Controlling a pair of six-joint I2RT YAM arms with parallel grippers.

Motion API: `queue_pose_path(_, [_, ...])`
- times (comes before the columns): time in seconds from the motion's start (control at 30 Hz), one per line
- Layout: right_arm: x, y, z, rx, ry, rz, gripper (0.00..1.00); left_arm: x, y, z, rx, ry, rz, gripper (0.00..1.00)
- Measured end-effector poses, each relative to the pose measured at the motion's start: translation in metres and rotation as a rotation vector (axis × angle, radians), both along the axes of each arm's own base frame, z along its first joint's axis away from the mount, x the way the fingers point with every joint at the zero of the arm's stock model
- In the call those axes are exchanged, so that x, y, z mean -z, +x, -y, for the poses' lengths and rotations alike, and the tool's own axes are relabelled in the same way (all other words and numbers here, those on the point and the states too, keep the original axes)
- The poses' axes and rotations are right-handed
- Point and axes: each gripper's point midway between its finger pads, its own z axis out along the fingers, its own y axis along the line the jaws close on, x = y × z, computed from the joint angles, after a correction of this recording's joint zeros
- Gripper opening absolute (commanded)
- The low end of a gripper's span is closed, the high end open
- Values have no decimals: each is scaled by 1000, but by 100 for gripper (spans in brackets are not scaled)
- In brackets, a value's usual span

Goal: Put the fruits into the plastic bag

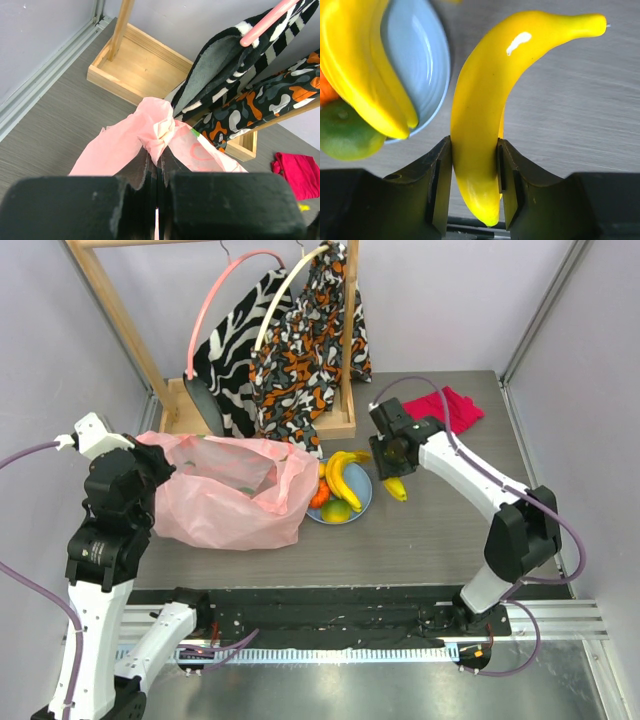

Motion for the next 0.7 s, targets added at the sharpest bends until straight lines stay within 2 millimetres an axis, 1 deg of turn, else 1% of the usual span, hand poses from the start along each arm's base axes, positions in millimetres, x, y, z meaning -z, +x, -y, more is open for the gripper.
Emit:
queue_pose_path(0.03, [-7, 5, 2, 20, 6, 18, 1, 0, 0, 0, 0, 0, 0, 0])
queue_pose_path(0.07, [-21, 14, 3, 41, 26, 62, 1, 0, 0, 0, 0, 0, 0, 0])
queue_pose_path(0.1, [-25, 17, 5, 50, 33, 77, 1, 0, 0, 0, 0, 0, 0, 0])
queue_pose_path(0.2, [-68, 30, -4, 60, 127, 206, 1, 0, 0, 0, 1, 0, 0, 0])
queue_pose_path(0.23, [-86, 34, -10, 53, 178, 255, 1, 0, 0, 0, 1, 0, 0, 0])
queue_pose_path(0.27, [-110, 38, -19, 40, 245, 319, 1, 0, 0, 0, 1, 0, 0, 0])
queue_pose_path(0.3, [-125, 40, -25, 28, 296, 360, 1, 0, 0, 0, 1, 0, -1, 0])
queue_pose_path(0.37, [-165, 42, -44, -18, 442, 458, 1, 0, 0, 0, 1, 0, 0, 0])
queue_pose_path(0.43, [-200, 38, -68, -96, 600, 516, 1, 0, 0, 0, 2, 0, 0, 0])
queue_pose_path(0.47, [-212, 37, -78, -133, 659, 534, 1, 0, 0, 0, 3, -1, 0, 0])
queue_pose_path(0.5, [-225, 32, -92, -190, 733, 539, 1, 0, 0, 1, 3, -1, -1, 0])
queue_pose_path(0.53, [-235, 27, -107, -250, 798, 534, 1, 0, 0, 1, 3, -1, 0, 0])
queue_pose_path(0.6, [-246, 17, -135, -363, 893, 496, 1, 0, 0, 1, 3, -1, 0, 0])
queue_pose_path(0.67, [-248, 3, -163, -478, 953, 426, 1, 0, 0, 1, 4, -1, -1, 0])
queue_pose_path(0.7, [-247, -2, -174, -518, 969, 397, 1, 0, 0, 1, 7, -2, -1, 0])
